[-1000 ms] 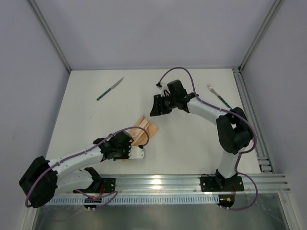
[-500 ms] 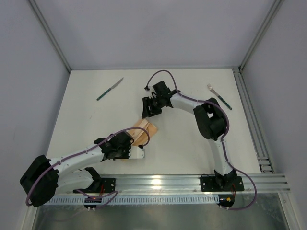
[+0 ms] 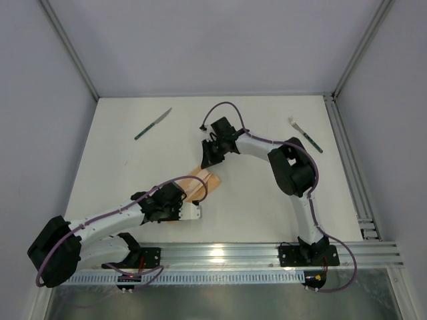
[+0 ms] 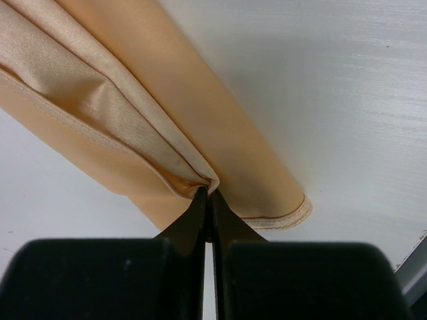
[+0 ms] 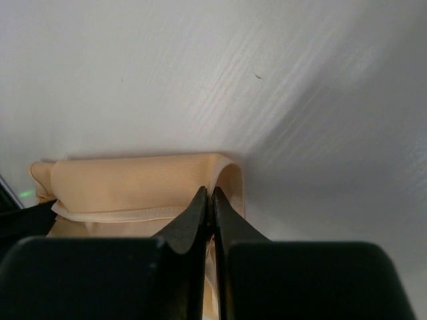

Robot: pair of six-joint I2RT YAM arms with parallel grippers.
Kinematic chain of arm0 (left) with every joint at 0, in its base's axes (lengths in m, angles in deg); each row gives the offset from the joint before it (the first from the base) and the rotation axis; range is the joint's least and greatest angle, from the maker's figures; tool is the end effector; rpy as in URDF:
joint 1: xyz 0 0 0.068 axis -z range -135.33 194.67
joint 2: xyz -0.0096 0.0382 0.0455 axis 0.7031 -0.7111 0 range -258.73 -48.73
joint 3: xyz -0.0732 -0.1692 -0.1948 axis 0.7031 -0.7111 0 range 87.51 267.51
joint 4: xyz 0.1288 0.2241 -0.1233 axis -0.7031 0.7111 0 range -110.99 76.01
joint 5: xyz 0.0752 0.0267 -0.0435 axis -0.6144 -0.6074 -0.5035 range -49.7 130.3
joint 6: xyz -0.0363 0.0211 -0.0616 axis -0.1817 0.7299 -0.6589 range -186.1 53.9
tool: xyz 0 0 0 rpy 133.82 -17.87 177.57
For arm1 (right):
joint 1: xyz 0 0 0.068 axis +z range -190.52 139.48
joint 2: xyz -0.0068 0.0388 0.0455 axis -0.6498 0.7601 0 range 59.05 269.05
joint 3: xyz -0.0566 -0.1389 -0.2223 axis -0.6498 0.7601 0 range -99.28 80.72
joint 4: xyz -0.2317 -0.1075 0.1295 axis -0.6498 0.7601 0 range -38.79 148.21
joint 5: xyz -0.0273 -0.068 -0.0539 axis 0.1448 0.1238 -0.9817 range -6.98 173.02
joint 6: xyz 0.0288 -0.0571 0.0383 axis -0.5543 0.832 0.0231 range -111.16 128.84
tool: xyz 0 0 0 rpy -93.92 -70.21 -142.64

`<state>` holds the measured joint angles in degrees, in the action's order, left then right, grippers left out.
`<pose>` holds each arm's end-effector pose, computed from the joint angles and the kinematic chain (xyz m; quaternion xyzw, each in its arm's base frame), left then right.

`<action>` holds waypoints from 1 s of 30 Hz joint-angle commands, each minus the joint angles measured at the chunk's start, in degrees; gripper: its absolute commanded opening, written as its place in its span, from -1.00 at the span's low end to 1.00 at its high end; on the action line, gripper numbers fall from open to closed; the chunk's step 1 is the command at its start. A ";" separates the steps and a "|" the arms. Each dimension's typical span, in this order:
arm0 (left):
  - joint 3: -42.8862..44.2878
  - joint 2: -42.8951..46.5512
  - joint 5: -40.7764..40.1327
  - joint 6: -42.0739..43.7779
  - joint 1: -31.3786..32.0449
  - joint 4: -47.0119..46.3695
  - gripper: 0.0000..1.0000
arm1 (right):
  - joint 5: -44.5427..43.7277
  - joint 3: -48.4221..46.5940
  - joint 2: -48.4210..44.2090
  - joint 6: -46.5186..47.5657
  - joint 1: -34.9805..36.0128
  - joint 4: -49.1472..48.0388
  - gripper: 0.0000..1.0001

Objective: Fold the napkin into a case and place the utensils inside
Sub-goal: Fold the 2/3-rectangle-folded napkin at the center of the board.

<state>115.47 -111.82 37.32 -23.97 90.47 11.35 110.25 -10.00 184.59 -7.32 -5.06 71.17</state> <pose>0.1499 -0.1494 0.1114 0.6769 0.7092 0.0192 0.1960 0.3927 0.3150 0.1128 -0.2255 0.9013 0.3300 0.1670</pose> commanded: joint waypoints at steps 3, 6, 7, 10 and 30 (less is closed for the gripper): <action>0.25 1.38 1.22 -4.33 0.08 1.24 -0.93 | -1.82 4.23 -7.84 0.34 0.31 -3.44 -0.92; 1.39 3.66 2.36 -6.52 -0.27 2.02 -0.66 | -1.82 7.74 -10.04 0.34 0.31 -5.81 -0.93; 1.74 4.28 2.80 -6.97 -0.36 3.16 -0.56 | -1.74 8.44 -11.18 0.34 0.40 -7.03 -0.93; 2.62 6.92 2.81 -7.41 -0.36 5.27 -0.65 | -0.77 10.91 -12.15 0.34 0.31 -8.89 -0.93; 3.23 8.68 4.39 -8.29 -0.54 5.98 -0.11 | 1.08 21.89 -21.91 3.77 2.24 -15.65 -0.92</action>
<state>116.33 -104.78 40.95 -31.40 90.30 17.12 110.68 10.13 166.49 -5.13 -3.31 58.98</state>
